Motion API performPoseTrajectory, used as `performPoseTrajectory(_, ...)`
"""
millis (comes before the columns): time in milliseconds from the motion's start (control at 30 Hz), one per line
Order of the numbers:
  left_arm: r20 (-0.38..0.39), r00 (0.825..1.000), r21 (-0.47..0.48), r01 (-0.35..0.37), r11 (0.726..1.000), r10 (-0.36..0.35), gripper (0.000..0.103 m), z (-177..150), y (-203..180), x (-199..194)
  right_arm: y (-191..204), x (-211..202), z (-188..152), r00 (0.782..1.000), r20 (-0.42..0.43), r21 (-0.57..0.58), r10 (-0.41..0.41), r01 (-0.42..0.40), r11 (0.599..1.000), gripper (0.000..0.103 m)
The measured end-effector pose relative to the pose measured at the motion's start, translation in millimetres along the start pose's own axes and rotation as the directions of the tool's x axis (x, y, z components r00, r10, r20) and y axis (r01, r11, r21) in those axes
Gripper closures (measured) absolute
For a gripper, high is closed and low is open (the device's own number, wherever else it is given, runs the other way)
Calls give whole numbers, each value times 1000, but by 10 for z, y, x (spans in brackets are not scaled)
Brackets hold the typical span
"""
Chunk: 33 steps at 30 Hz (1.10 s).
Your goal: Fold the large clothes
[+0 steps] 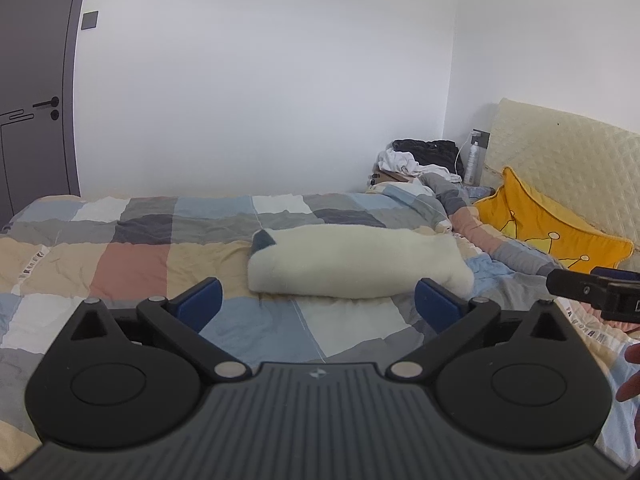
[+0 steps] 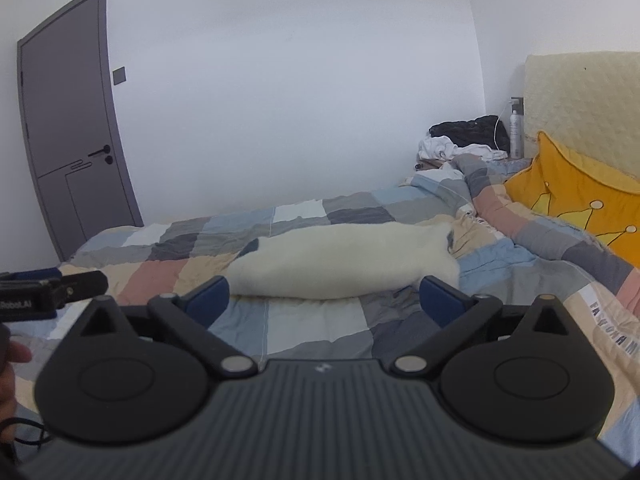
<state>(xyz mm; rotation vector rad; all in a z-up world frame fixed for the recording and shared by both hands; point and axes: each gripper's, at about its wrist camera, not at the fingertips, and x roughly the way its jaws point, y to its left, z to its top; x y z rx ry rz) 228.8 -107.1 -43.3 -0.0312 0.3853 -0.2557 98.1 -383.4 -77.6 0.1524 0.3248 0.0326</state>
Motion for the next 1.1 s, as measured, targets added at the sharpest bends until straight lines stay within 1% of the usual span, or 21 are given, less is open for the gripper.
performPoseTrajectory(200, 11, 1000, 4, 6, 1000, -6, 0, 22, -43, -55, 11, -19, -7, 1000, -12, 8, 11, -11, 1000, 0)
performPoseTrajectory(633, 9, 1000, 8, 2, 1000, -2, 0, 39, -39, -116, 60, -83, -19, 999, -27, 4, 18, -18, 1000, 0)
performPoseTrajectory(733, 17, 1000, 11, -9, 1000, 9, 0, 45, -55, -146, 79, -100, -6, 1000, -24, -6, 12, -12, 1000, 0)
performPoseTrajectory(867, 17, 1000, 4, -2, 1000, 2, 0, 40, -23, -187, 79, -138, 8, 1000, -23, 5, 14, -14, 1000, 0)
performPoseTrajectory(1100, 30, 999, 4, -15, 1000, 15, 0, 31, 25, -259, 97, -181, -6, 1000, -18, 4, 15, -15, 1000, 0)
